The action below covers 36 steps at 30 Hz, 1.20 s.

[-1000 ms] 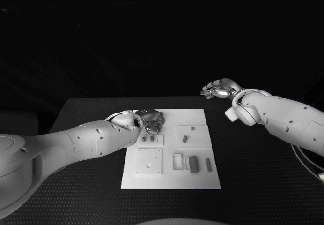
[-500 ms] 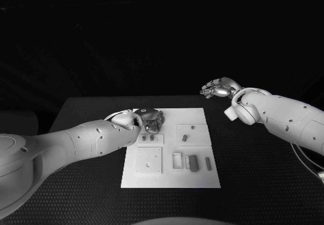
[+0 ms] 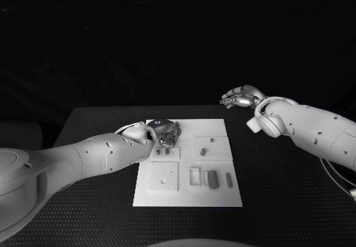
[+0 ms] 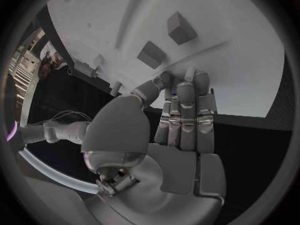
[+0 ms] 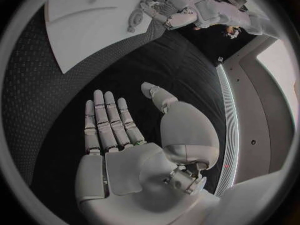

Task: Assemble the parts on the task board

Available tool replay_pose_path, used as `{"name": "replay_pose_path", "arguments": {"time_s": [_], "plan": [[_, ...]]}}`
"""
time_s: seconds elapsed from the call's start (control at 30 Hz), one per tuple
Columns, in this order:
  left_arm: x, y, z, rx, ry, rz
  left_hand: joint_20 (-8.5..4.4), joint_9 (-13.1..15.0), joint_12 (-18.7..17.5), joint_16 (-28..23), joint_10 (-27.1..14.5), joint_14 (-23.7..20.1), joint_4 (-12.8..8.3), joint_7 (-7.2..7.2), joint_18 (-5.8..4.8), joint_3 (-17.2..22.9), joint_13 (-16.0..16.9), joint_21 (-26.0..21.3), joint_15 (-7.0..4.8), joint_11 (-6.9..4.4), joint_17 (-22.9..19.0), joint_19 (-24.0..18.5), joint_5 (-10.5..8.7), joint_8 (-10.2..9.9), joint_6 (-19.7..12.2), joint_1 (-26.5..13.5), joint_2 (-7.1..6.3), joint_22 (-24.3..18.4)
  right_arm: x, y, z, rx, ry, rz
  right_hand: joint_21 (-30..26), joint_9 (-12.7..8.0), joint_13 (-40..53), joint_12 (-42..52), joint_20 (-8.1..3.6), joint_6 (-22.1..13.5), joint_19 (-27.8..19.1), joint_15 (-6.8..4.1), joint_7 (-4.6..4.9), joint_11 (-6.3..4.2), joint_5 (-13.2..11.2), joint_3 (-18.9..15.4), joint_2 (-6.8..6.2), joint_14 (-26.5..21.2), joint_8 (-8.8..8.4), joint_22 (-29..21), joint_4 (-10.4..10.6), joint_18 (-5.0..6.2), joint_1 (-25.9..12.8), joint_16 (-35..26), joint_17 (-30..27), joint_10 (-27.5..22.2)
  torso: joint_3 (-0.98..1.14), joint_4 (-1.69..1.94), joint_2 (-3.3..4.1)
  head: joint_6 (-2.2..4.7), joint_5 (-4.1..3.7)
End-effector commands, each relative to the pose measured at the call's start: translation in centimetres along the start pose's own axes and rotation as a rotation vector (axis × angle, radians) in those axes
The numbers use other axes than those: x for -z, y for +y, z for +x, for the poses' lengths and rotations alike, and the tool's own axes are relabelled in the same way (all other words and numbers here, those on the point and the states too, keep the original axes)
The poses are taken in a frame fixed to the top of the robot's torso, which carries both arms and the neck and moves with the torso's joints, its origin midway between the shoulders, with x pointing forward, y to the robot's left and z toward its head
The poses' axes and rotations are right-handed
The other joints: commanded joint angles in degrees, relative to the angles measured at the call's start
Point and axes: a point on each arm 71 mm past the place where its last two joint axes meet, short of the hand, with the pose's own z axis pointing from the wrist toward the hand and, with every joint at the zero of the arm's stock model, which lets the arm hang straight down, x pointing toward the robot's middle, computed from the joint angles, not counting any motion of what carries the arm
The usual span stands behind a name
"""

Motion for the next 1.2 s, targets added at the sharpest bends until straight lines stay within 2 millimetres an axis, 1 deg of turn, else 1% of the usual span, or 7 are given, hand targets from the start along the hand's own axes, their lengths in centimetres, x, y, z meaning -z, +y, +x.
{"name": "replay_pose_path", "arguments": {"time_s": [0.03,0.23,0.3,0.63,0.77,0.97,1.2], "plan": [[0.2,0.1,0.4,0.023,-0.008,0.005,-0.08,0.0,-0.1,0.3,0.5,0.3,0.1,-0.03,2.75,0.3,0.0,0.4,-0.18,0.02,-0.1,0.6,0.21,0.2,0.5,0.0,0.61,1.4,0.0,0.1,0.1,-0.002,0.011,-0.011,-0.3,-0.1,-0.1,-0.2,0.01,-0.4,0.4,-0.05,3.8,0.14,0.1,-0.1,-0.1,0.3,0.4,0.1,0.2,-0.52,0.3,-0.1,0.0,0.3,0.0,0.0,0.0,0.1,-0.01],[0.6,0.2,0.0,0.04,-0.031,0.018,-0.13,0.0,-0.2,0.5,0.5,0.3,0.1,-0.03,2.75,0.3,0.0,0.5,-0.21,-0.01,-0.2,0.7,0.2,0.2,0.5,0.0,0.64,1.4,0.0,0.2,0.1,-0.002,0.011,-0.011,-0.3,-0.1,-0.1,-0.3,0.01,-0.4,0.4,-0.07,3.81,0.14,0.1,-0.1,-0.14,0.4,0.4,0.1,0.2,-0.5,0.3,-0.1,0.0,0.3,0.02,-0.04,0.02,0.23,0.03],[0.8,0.4,-0.1,0.048,-0.038,0.017,-0.15,0.0,-0.2,0.6,0.6,0.4,0.1,-0.03,2.76,0.4,0.0,0.6,-0.23,-0.02,-0.2,0.8,0.2,0.2,0.5,0.0,0.68,1.4,0.0,0.1,0.1,-0.002,0.01,-0.011,-0.3,-0.1,-0.2,-0.3,0.0,-0.4,0.4,-0.07,3.81,0.14,0.1,-0.1,-0.15,0.4,0.41,0.1,0.2,-0.49,0.3,-0.1,0.0,0.4,-0.02,0.02,0.0,0.27,-0.13],[0.9,1.0,-2.8,0.176,-0.071,0.0,-0.23,0.0,-0.4,1.0,0.6,0.4,0.1,0.02,2.73,0.4,0.0,0.8,-0.28,-0.06,-0.4,1.0,0.2,0.1,0.4,-0.4,0.81,1.4,0.1,0.0,0.0,-0.002,0.008,-0.009,-0.4,-0.1,-0.3,-0.3,0.0,-0.5,0.5,-0.08,3.81,0.14,0.1,-0.1,-0.17,0.4,0.42,0.1,0.2,-0.48,0.3,-0.1,0.0,0.4,-0.02,0.03,0.0,0.38,0.14],[1.3,1.6,-3.5,0.211,-0.073,-0.008,-0.25,0.0,-0.4,1.1,0.6,0.4,0.1,0.04,2.73,0.4,0.0,0.9,-0.28,-0.06,-0.4,1.0,0.22,0.1,0.4,-0.4,0.86,1.4,0.1,-0.1,-0.1,-0.001,0.007,-0.008,-0.4,-0.1,-0.3,-0.3,0.0,-0.5,0.5,-0.08,3.81,0.14,0.1,-0.1,-0.18,0.4,0.42,0.1,0.2,-0.48,0.3,-0.2,0.0,0.4,-0.02,0.08,-0.02,0.46,0.13],[1.7,2.6,-3.8,0.224,-0.024,-0.029,-0.28,0.0,-0.5,1.2,0.6,0.4,0.1,0.05,2.74,0.4,0.0,0.9,-0.29,-0.07,-0.4,1.0,0.23,0.0,0.4,-0.5,0.93,1.4,0.2,-0.1,-0.2,-0.001,0.006,-0.006,-0.4,-0.1,-0.3,-0.3,0.0,-0.5,0.5,-0.09,3.81,0.13,0.1,-0.1,-0.19,0.4,0.43,0.1,0.2,-0.47,0.3,-0.2,0.0,0.4,-0.01,0.03,-0.02,0.41,0.18],[2.3,3.6,-3.5,0.173,0.051,-0.049,-0.32,0.0,-0.5,1.4,0.6,0.5,0.1,0.05,2.76,0.5,0.0,1.0,-0.31,-0.08,-0.5,1.1,0.24,0.0,0.4,-0.5,0.98,1.5,0.2,-0.3,-0.3,0.0,0.003,-0.003,-0.5,-0.1,-0.4,-0.4,0.0,-0.5,0.5,-0.09,3.81,0.13,0.1,-0.1,-0.21,0.4,0.44,0.1,0.2,-0.46,0.4,-0.2,0.0,0.5,-0.03,0.04,-0.03,0.34,0.07]]}}
